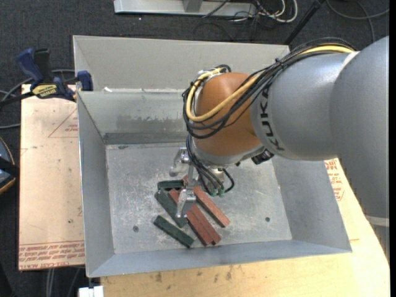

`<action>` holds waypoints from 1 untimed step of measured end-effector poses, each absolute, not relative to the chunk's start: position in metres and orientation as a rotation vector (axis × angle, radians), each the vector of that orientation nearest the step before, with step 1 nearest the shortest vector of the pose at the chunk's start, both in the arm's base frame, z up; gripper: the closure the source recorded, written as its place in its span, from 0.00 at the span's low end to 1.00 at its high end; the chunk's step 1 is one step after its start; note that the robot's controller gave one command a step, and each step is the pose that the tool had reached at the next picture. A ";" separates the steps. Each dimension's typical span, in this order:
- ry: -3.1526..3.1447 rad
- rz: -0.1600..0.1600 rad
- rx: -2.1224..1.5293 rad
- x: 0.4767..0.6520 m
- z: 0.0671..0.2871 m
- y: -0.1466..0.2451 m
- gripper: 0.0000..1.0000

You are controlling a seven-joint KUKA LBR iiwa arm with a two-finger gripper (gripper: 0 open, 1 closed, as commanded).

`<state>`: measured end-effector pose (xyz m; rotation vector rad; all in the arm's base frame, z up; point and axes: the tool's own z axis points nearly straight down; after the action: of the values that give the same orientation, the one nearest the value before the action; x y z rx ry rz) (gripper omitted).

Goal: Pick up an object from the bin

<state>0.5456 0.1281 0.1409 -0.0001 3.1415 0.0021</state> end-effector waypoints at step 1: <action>3.138 0.004 -0.009 0.548 0.138 0.128 0.00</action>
Offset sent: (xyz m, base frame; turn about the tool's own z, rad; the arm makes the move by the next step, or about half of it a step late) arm 0.0089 -0.0263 -0.0267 0.2316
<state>0.5477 0.1275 0.1381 -0.0093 3.1383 0.0041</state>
